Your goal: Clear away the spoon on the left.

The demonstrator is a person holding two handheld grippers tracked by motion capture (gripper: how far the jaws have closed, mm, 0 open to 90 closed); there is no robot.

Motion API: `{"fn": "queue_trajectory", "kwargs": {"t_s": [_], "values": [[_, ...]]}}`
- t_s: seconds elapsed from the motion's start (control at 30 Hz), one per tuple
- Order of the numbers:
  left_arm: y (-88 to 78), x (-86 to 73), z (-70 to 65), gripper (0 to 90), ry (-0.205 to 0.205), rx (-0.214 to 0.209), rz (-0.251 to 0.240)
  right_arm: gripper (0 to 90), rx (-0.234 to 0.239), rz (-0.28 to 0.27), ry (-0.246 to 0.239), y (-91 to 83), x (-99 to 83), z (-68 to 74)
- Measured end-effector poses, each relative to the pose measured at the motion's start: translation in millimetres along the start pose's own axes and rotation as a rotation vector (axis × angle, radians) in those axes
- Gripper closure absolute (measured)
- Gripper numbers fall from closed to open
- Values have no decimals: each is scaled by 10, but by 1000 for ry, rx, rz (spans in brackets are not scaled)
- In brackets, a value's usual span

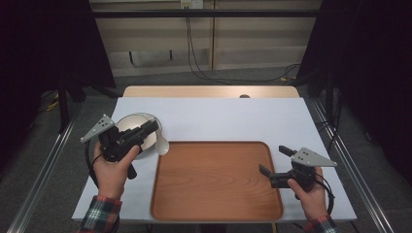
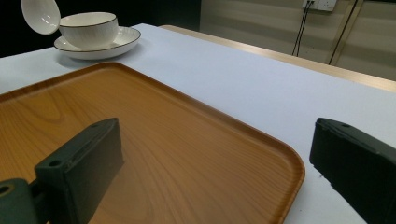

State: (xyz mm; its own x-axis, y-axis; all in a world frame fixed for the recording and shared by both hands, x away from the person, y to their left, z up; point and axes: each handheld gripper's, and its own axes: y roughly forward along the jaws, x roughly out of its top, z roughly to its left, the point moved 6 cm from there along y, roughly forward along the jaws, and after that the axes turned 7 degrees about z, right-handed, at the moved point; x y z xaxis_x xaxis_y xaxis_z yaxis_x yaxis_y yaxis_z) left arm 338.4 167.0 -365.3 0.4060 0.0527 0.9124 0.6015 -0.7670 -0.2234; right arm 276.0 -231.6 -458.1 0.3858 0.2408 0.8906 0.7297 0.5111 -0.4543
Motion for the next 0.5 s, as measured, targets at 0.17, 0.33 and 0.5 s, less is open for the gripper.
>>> {"fn": "queue_trajectory", "kwargs": {"t_s": [0.17, 0.33, 0.5], "values": [[36, -35, -56, 853, 7, -25, 12, 21, 0, 0, 0, 9, -2, -4], [41, -59, -93, 853, 6, -32, 12, 21, 2, 0, -7, 21, 2, -4], [46, -100, -121, 853, 7, -38, 17, 21, 2, -1, -9, 26, 6, -2]]}}
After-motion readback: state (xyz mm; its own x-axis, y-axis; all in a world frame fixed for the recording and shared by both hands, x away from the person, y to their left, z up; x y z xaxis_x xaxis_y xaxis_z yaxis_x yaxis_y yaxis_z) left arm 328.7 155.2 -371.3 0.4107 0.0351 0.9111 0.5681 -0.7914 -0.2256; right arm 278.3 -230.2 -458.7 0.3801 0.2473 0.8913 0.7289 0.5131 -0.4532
